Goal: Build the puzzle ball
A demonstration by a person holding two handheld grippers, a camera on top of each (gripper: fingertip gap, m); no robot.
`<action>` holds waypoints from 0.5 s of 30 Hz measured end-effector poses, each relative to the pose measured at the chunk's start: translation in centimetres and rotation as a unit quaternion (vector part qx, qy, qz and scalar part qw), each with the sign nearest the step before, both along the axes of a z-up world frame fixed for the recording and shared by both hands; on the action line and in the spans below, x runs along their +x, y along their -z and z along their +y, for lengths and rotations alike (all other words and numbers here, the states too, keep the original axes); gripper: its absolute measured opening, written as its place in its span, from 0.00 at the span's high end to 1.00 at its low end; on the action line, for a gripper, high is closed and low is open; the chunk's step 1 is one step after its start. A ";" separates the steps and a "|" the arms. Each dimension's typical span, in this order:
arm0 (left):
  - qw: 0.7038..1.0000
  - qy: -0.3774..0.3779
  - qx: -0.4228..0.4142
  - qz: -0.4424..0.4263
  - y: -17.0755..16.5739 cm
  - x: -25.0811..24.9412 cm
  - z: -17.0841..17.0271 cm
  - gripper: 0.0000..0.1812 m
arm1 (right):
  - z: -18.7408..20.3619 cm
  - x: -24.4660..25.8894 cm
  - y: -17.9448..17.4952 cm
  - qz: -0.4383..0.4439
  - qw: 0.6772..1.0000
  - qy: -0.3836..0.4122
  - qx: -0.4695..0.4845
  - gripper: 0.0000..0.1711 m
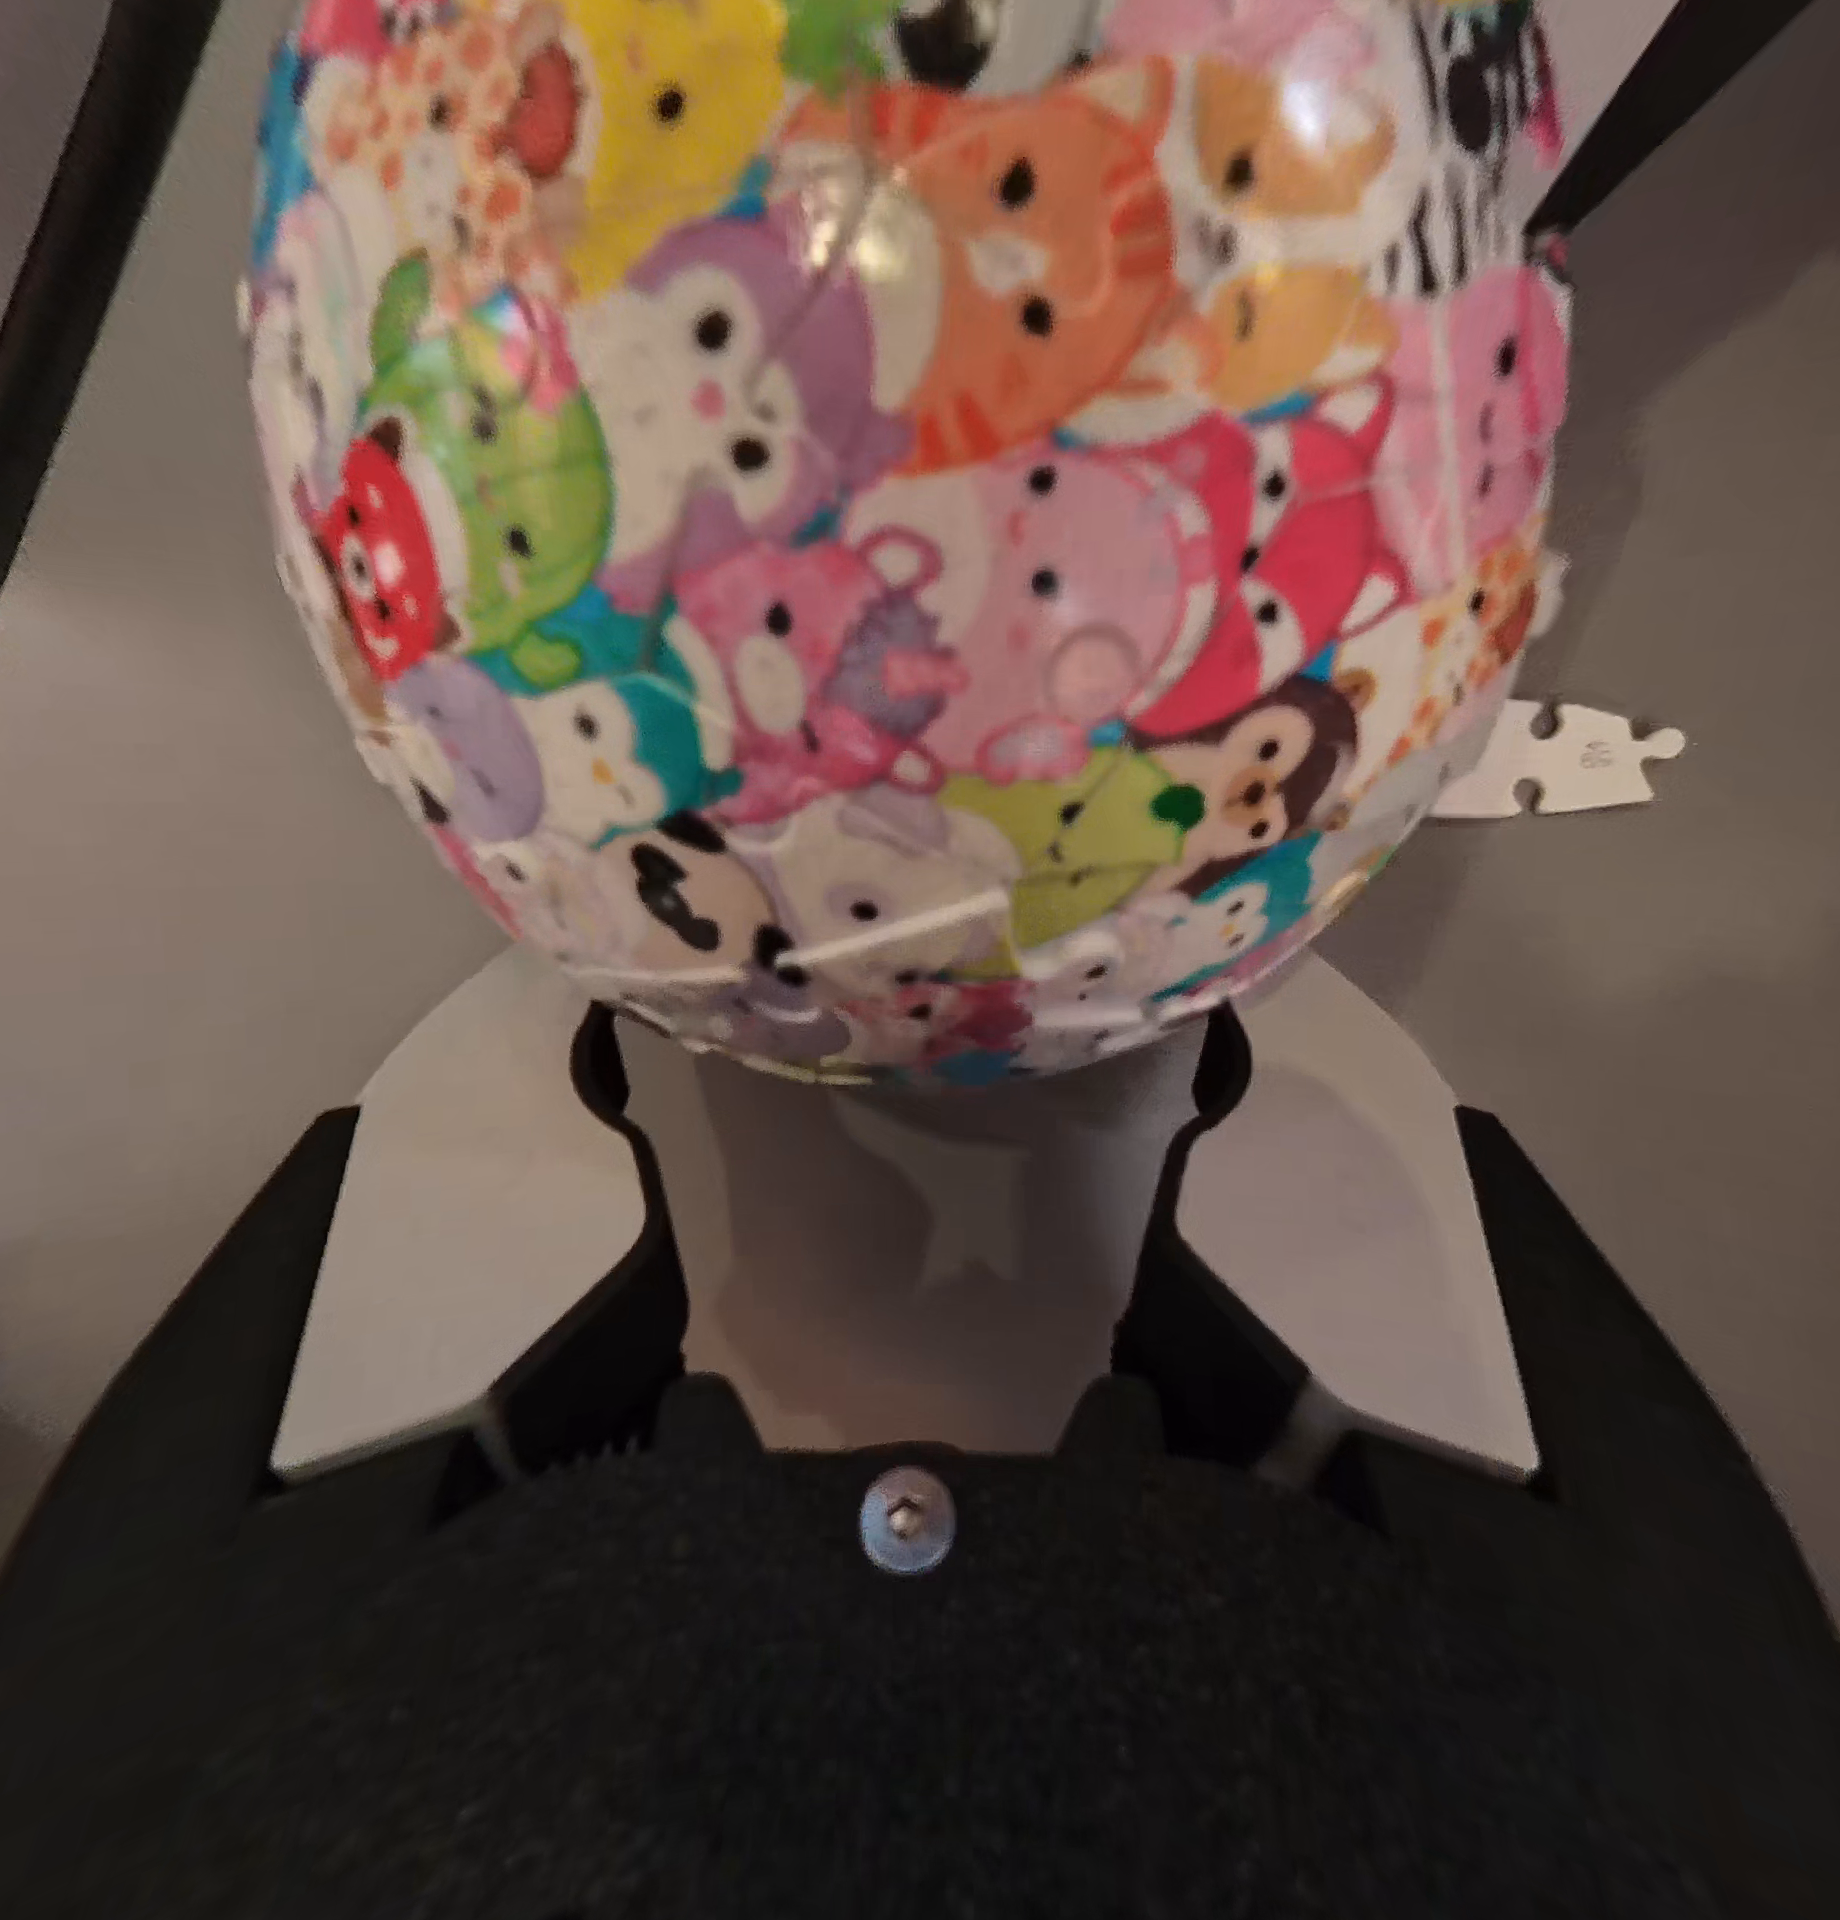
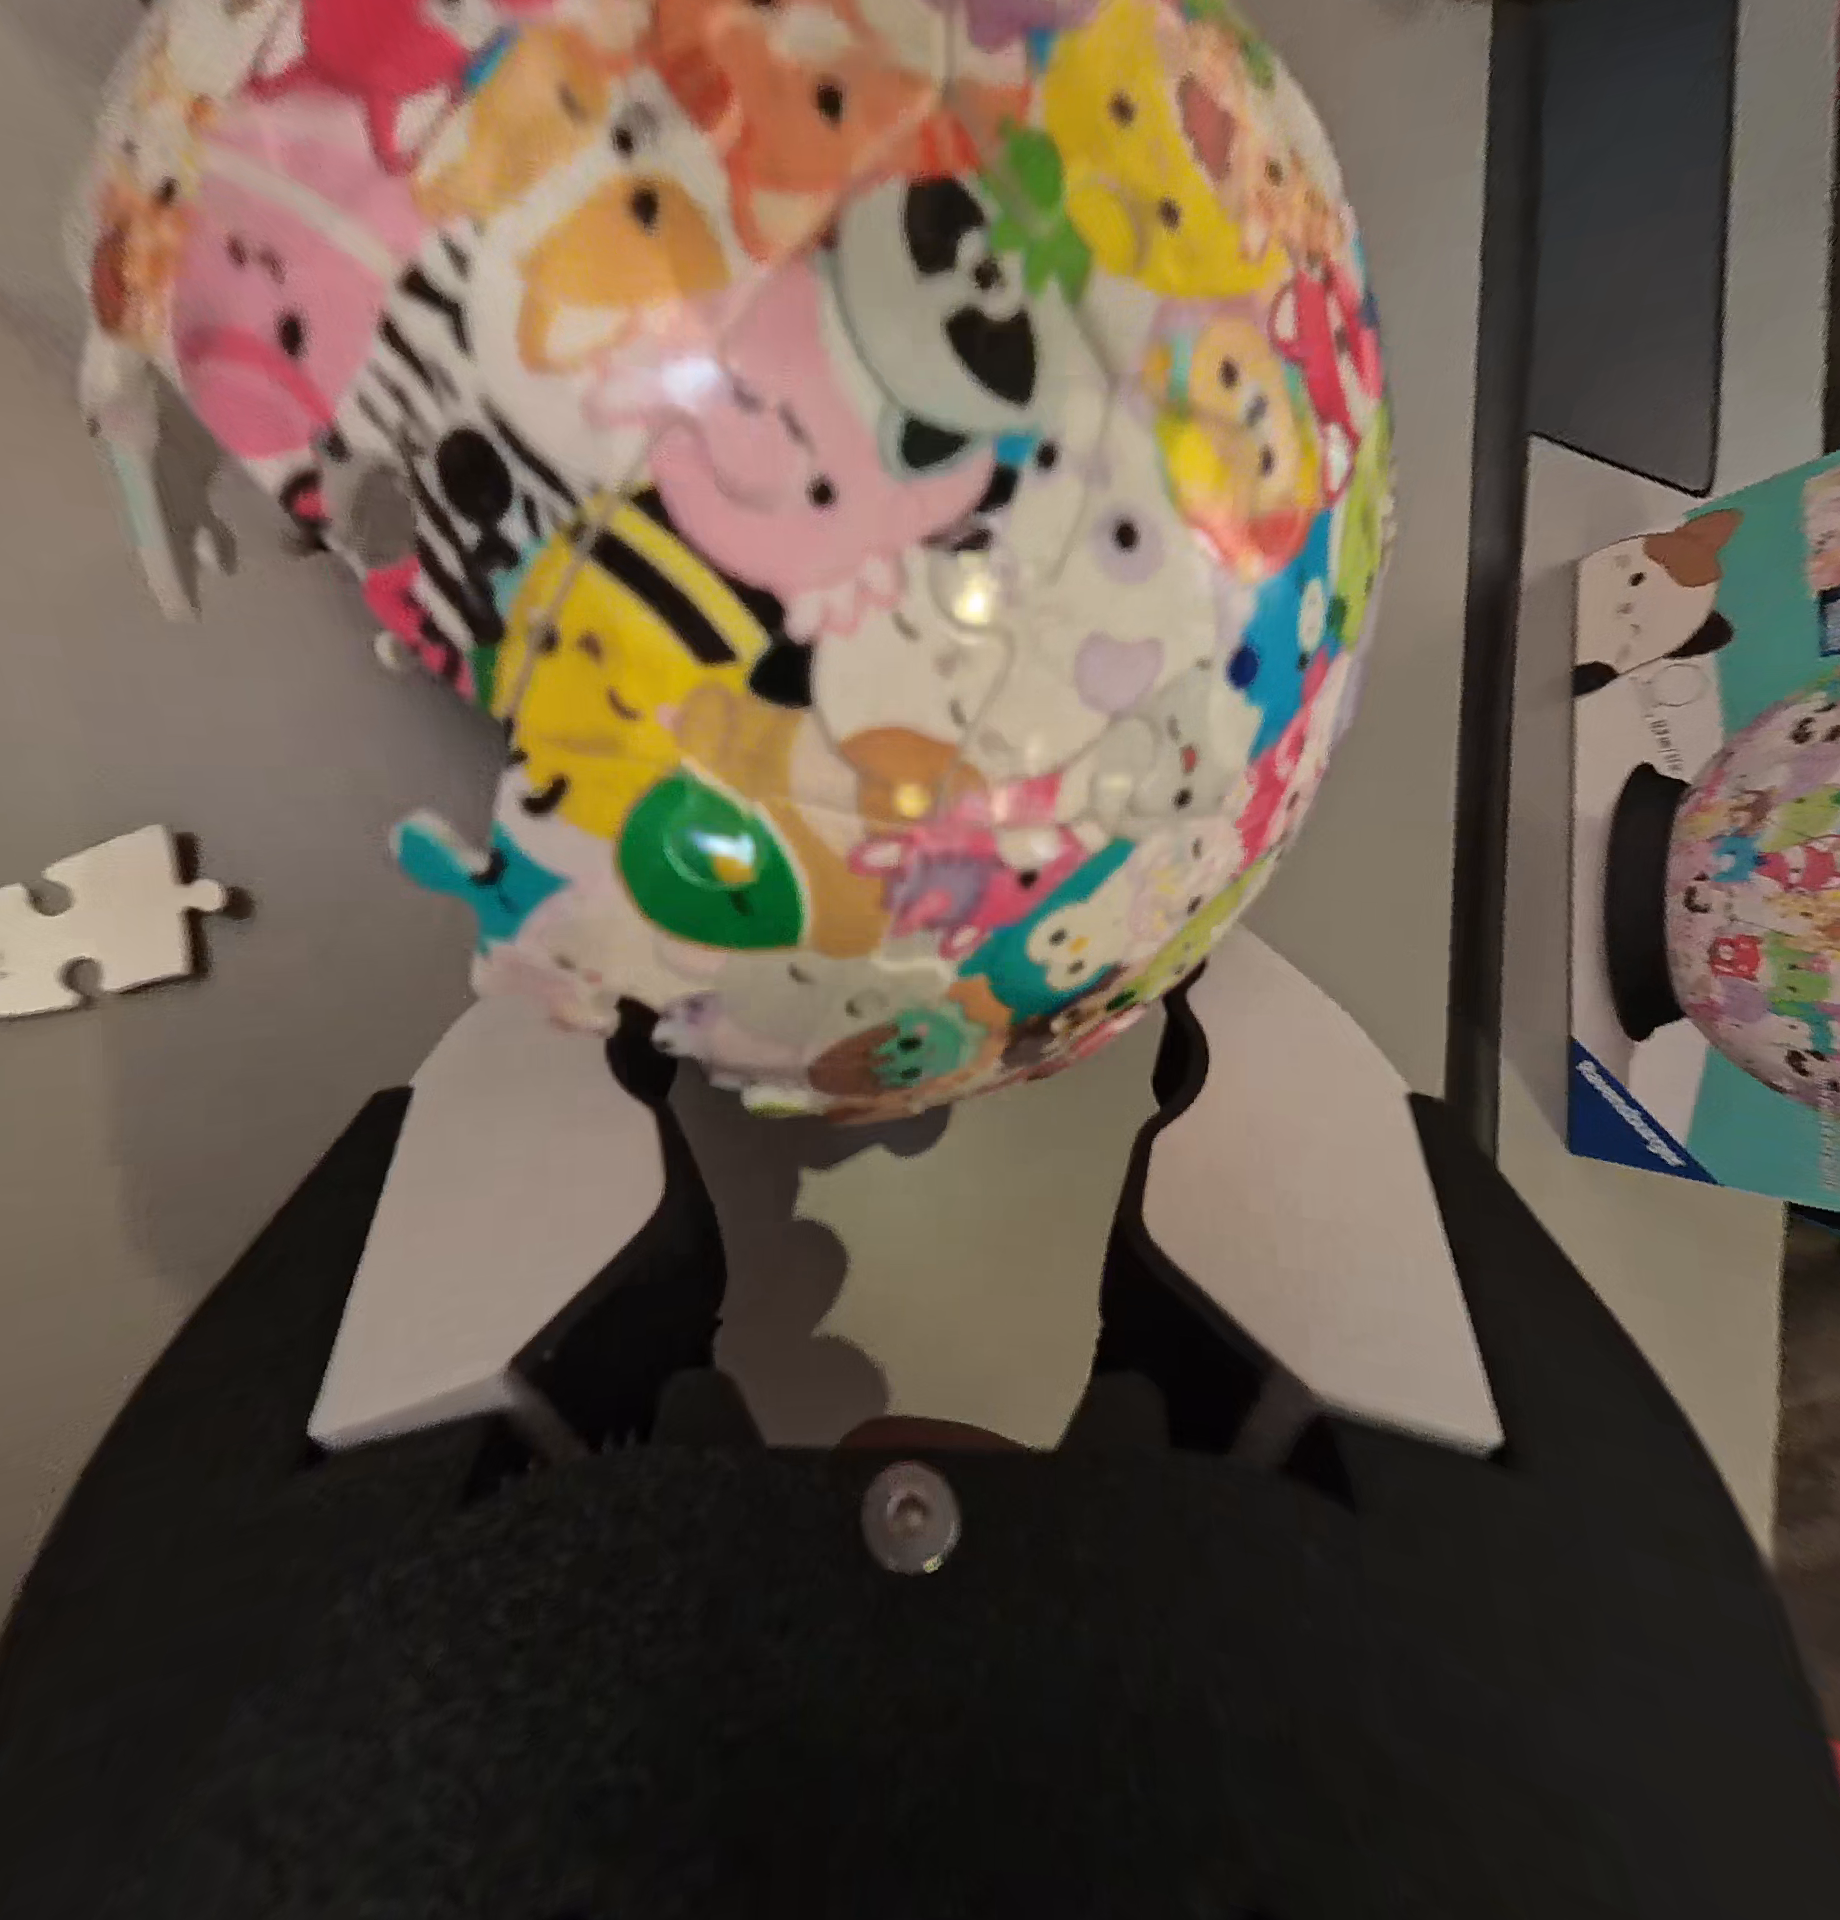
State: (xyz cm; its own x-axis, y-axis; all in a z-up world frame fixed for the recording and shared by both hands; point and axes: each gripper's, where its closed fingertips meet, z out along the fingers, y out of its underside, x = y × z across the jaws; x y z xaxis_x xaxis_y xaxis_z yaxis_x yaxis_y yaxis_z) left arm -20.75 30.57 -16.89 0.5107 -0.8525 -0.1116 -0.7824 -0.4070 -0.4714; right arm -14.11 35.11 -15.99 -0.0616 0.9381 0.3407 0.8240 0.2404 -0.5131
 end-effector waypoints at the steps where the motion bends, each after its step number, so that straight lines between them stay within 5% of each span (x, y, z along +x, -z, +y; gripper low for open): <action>1: 1.000 0.002 0.010 0.003 0.0 0.0 0.0 0.41 | 0.1 0.1 0.1 0.000 1.000 0.003 0.012 0.46; 15: 1.000 0.007 0.012 0.005 -0.3 -0.3 -0.8 0.44 | -0.4 1.3 -0.2 0.010 0.999 0.037 -0.010 0.40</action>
State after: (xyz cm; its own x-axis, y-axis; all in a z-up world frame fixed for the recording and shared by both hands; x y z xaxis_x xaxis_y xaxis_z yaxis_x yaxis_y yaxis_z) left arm -21.02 29.80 -16.58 0.4980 -0.8564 -0.1363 -0.7921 -0.3853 -0.4734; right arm -12.86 34.74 -15.80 0.0145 0.9466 0.3222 0.8291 0.1687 -0.5330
